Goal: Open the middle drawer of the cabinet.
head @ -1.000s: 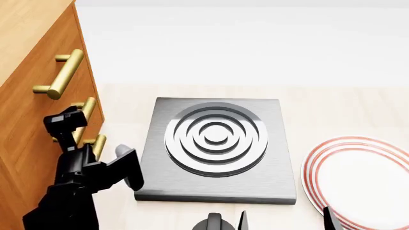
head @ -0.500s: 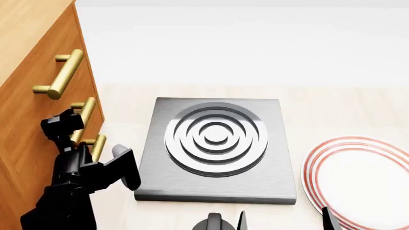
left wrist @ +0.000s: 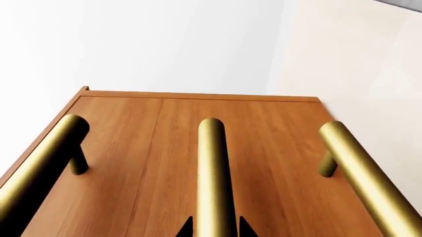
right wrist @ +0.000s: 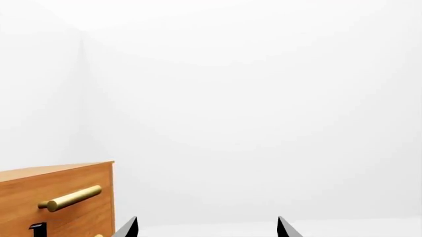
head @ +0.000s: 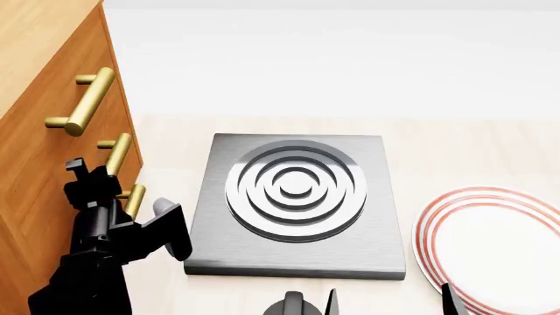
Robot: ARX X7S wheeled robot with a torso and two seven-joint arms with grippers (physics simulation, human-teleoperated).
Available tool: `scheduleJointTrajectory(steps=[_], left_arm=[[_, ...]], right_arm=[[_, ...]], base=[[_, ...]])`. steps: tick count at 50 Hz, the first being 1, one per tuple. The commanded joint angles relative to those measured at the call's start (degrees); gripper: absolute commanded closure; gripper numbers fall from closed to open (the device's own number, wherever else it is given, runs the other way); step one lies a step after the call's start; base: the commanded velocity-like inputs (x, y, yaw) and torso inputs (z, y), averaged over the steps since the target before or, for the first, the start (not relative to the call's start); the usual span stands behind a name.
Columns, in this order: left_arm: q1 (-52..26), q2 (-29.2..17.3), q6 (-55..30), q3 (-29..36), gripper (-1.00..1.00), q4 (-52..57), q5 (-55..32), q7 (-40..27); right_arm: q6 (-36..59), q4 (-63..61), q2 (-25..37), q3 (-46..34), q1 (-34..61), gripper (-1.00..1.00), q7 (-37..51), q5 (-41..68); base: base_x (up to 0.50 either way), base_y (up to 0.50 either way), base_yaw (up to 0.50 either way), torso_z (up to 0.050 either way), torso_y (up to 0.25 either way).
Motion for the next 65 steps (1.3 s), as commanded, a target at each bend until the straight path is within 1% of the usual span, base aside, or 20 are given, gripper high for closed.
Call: scheduleJointTrajectory(steps=[1, 31, 53, 65], left_arm=[[-0.28, 0.00, 0.31, 0.02, 1.00, 0.48, -0.75, -0.34], [-0.89, 0.00, 0.46, 1.06, 1.00, 6.31, -0.50, -0.43], [-2.64, 0.00, -1.88, 1.64, 1.00, 12.67, 0.47, 0.23], [-2.52, 0.00, -1.99, 1.68, 1.00, 13.45, 0.86, 0.18]], right_arm=[[-0.12, 0.14, 0.12, -0.11, 0.06, -1.00, 0.13, 0.03], [-0.43, 0.14, 0.63, -0.05, 0.05, -1.00, 0.59, 0.48], [-0.57, 0.02, 1.08, 0.22, 0.07, -1.00, 0.96, 1.17], [-0.60, -0.35, 1.32, 0.20, -0.14, -1.00, 1.22, 1.21]], base=[[0.00, 0.00, 0.00, 0.000, 0.000], [0.00, 0.00, 0.00, 0.000, 0.000], [0.00, 0.00, 0.00, 0.000, 0.000], [0.00, 0.00, 0.00, 0.000, 0.000]])
